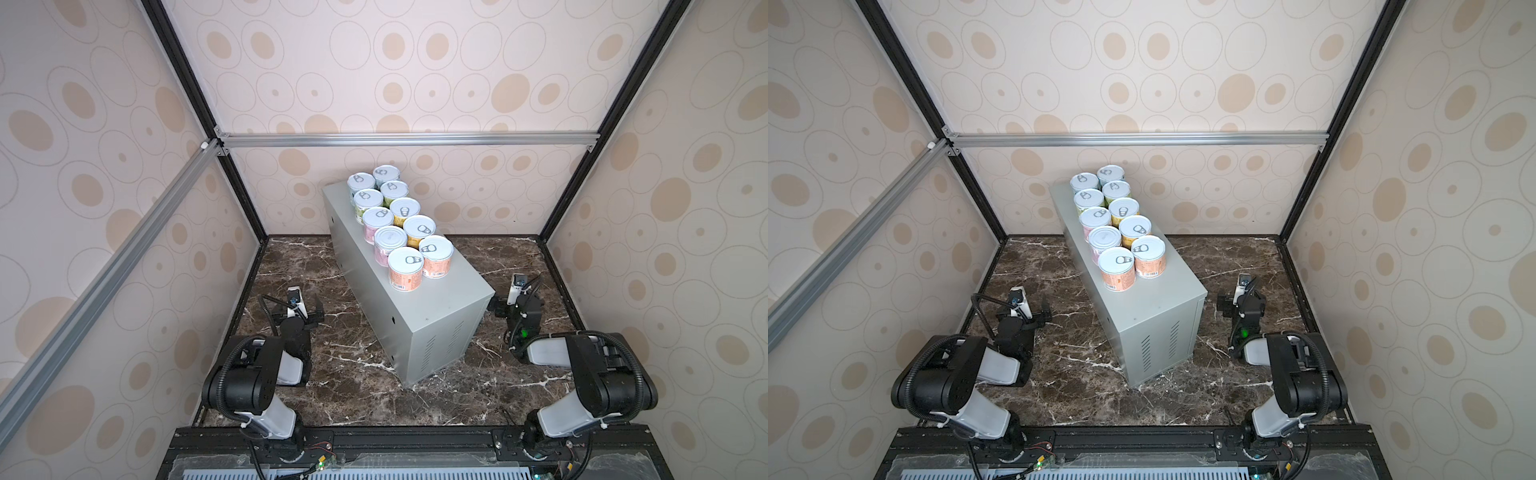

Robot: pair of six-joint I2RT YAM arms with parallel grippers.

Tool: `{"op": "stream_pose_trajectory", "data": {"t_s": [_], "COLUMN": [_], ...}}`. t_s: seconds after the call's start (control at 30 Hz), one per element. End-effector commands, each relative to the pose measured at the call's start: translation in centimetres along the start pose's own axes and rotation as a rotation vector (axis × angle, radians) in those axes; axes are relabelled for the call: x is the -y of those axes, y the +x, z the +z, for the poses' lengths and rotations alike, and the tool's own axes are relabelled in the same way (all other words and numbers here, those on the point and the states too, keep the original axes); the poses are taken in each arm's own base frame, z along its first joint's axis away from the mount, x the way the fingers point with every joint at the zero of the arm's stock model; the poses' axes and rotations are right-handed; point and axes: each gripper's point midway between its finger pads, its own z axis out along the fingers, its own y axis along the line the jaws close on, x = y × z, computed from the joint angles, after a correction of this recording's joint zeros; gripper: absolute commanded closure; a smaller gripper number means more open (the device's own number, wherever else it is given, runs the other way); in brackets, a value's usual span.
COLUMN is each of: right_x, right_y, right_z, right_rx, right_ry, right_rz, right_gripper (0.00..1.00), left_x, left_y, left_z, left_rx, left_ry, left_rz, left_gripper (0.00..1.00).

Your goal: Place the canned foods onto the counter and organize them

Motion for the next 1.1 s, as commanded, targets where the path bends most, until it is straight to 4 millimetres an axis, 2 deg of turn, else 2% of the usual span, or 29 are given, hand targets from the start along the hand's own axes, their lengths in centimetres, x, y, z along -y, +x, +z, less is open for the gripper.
{"op": "stream_pose_trajectory", "data": {"t_s": [0.0,1.07], "right_x": [-0.56,-0.68], "right_y": [2.21,2.12], "right_z": [-0.35,-0.41], "right_rx": [-0.091,-0.088], "right_ry": [-0.035,-0.041], "right_rz": [-0.001,-0.004], "right_gripper": [0.01,0.0], "left_x": [0.25,0.28], "left_y": [-0.46,-0.68], "left_z": [0.38,-0.04], "left_rx": [0.011,0.026], "left_ry": [0.019,0.02], "left_rz": [-0.013,-0.004], "left_gripper": [0.01,0.01]}}
